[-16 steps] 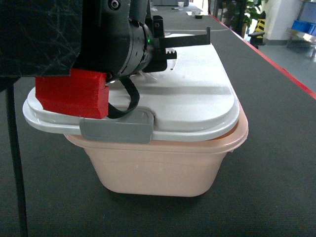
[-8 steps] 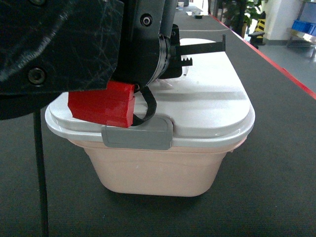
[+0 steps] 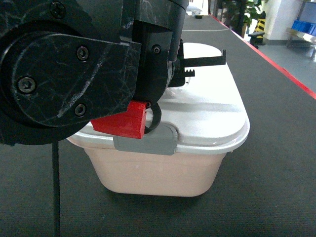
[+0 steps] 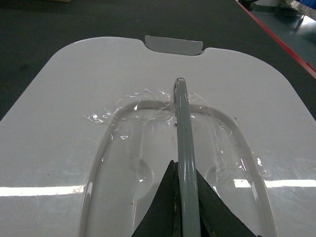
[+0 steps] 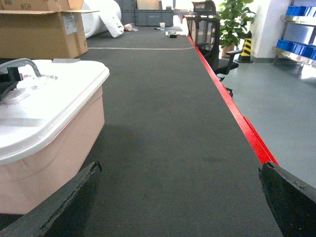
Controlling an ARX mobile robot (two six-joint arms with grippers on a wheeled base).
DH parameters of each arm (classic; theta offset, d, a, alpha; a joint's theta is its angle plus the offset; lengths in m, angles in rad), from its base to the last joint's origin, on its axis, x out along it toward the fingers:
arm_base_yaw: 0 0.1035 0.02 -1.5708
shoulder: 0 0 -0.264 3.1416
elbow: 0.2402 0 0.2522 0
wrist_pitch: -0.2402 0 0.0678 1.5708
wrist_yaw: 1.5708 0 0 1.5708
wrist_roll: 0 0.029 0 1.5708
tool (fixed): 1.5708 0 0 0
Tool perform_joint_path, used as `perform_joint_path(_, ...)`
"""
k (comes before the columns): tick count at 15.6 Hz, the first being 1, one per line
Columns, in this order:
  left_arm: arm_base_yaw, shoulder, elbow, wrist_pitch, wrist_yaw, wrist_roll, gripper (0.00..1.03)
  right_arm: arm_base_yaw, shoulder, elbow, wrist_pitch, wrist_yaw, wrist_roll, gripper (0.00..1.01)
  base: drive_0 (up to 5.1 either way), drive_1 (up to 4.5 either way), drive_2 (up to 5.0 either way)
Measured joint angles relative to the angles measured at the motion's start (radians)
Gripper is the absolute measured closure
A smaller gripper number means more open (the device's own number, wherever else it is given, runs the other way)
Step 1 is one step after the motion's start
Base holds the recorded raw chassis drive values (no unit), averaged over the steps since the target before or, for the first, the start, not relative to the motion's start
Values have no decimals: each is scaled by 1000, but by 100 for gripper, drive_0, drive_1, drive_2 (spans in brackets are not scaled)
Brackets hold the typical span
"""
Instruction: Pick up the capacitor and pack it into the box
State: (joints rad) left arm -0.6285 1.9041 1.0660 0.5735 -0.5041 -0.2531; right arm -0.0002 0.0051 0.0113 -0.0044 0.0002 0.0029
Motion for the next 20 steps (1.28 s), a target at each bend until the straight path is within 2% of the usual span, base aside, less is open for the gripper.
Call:
perform_joint_path(6, 11, 21, 13, 21, 1, 3, 99, 0, 0, 0, 0, 0, 0, 3, 0, 0, 0)
perform_joint_path(10, 17, 23, 13, 44, 7, 3, 57, 0, 0, 0, 0, 0, 0, 3, 0, 0, 0)
perform_joint_path(12, 29, 3, 12, 90, 16, 19, 10, 0, 0, 0, 0, 0, 0, 3, 0, 0, 0)
perform_joint_path(13, 32, -9, 12, 104, 19, 26, 3, 0, 0, 0, 0, 0, 0, 3, 0, 0, 0)
perform_joint_path(17, 42, -81, 3, 111, 45, 29, 5, 0, 0, 0, 0, 0, 0, 3, 0, 0, 0)
perform_joint_path(20, 64, -127, -27, 141, 51, 58, 5, 0, 0, 0, 0, 0, 0, 3, 0, 0, 0)
